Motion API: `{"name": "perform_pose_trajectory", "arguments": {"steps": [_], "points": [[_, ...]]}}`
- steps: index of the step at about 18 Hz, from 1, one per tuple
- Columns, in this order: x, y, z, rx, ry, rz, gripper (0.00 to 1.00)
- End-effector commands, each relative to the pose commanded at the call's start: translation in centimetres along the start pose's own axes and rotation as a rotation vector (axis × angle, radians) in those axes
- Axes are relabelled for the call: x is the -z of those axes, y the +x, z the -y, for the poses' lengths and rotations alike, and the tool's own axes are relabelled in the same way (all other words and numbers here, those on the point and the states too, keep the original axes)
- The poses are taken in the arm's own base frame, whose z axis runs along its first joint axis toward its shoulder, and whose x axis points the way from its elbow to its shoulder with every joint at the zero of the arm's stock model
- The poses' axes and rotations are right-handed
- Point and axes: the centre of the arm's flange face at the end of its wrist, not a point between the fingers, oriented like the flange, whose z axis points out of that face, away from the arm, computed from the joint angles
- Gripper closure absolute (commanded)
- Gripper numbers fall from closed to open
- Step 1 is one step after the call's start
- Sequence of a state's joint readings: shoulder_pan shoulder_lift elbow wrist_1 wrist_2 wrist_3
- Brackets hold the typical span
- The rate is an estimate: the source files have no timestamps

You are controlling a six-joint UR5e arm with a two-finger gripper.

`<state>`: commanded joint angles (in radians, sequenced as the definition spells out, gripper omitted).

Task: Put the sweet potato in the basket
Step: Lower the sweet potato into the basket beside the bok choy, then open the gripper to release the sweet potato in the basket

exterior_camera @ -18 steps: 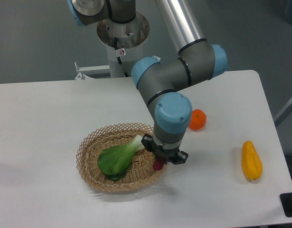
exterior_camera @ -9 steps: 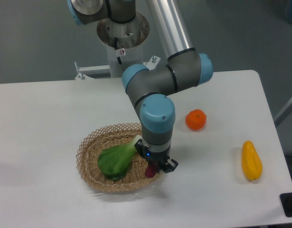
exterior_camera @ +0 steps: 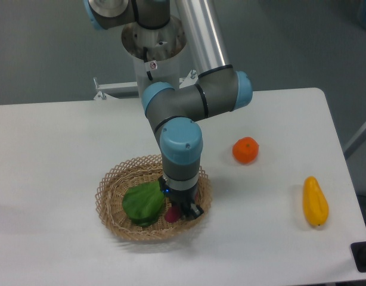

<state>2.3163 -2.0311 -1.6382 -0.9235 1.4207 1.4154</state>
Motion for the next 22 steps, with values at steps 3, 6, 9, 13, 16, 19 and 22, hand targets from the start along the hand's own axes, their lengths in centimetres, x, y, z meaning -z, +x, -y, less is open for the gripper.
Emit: {"name": "perform_pose_trajectory", "arguments": {"steps": [3,6,9,13,16,19,22], "points": [[-0.4,0.8,-1.5,-0.099,0.064,-0.026,0.92],[-0.4,0.5,-3.3,-0.137,0.155,-0.024,0.93],[0.0,-0.5,-5.8,-0.193,0.264,0.021,0.93],[-0.5,-0.2,-6.5,-0.213,0.291,0.021,0.88],[-1.8,1.2,-6.9,-0.240,0.294,-0.005,0.81],[-2.6,2.1,-7.0,-0.258,0.297,-0.010,0.69],[-1.9,1.9,-6.5,-0.244,0.364,0.006,0.42]]}}
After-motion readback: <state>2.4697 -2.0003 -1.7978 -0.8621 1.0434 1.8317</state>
